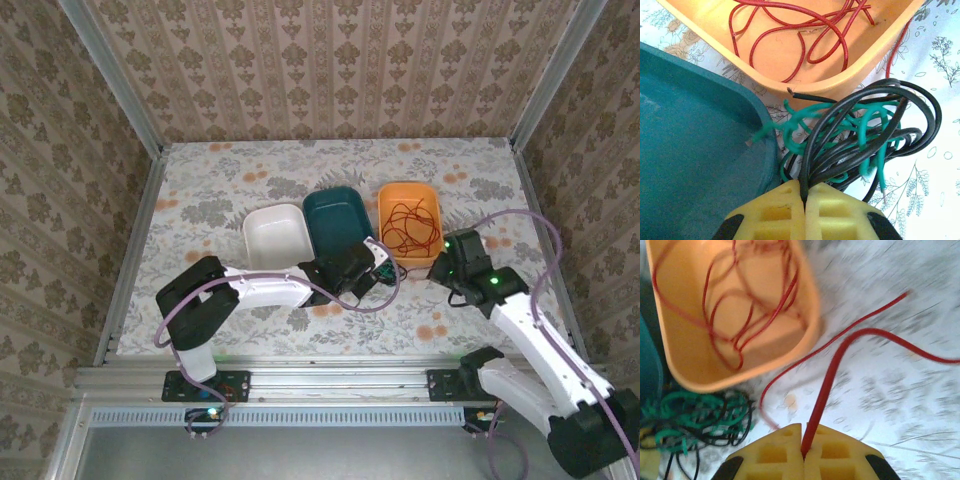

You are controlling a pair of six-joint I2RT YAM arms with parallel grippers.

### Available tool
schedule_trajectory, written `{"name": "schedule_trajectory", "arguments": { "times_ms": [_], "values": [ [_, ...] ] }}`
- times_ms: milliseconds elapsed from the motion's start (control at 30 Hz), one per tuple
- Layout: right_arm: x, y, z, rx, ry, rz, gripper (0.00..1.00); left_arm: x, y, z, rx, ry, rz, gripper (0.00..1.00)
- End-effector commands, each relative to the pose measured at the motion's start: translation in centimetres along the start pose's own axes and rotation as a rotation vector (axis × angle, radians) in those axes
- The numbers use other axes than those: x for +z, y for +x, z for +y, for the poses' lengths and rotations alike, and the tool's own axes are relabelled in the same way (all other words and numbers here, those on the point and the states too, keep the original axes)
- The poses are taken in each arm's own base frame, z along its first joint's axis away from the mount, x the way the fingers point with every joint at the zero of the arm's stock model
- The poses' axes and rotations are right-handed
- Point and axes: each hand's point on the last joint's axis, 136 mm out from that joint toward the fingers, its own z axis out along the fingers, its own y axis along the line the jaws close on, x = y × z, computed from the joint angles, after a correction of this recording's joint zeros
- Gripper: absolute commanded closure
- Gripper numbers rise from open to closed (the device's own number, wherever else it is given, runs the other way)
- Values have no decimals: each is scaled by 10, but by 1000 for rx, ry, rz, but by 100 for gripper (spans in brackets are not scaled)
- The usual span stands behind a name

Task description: Untangle the cables

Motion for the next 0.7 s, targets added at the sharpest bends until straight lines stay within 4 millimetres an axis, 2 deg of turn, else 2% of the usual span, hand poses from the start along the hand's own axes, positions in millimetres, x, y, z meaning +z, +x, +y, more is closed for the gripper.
{"name": "schedule_trajectory", "arguments": {
  "times_ms": [0, 67, 133, 267, 367, 533, 667],
  "values": [
    [-36, -31, -57, 38, 284, -180, 100, 2, -4, -2, 0, 5, 0, 100],
    [-57, -49, -67, 58, 331, -269, 100, 2, -4, -2, 0, 5, 0, 100],
    [-71, -64, -65, 72, 322, -339, 100, 2, -4, -2, 0, 6, 0, 100],
    [-80, -92, -20, 49, 79, -439, 100, 2, -5, -2, 0, 5, -2, 100],
    [-79, -106, 11, 28, -34, -445, 100, 1, -5, -1, 1, 3, -4, 100],
    [-70, -127, 57, -7, -167, -443, 100, 0, -4, -2, 3, 2, -2, 100],
    [-55, -134, 95, -45, -287, -416, 100, 0, -4, -1, 2, -2, -3, 100]
  ]
}}
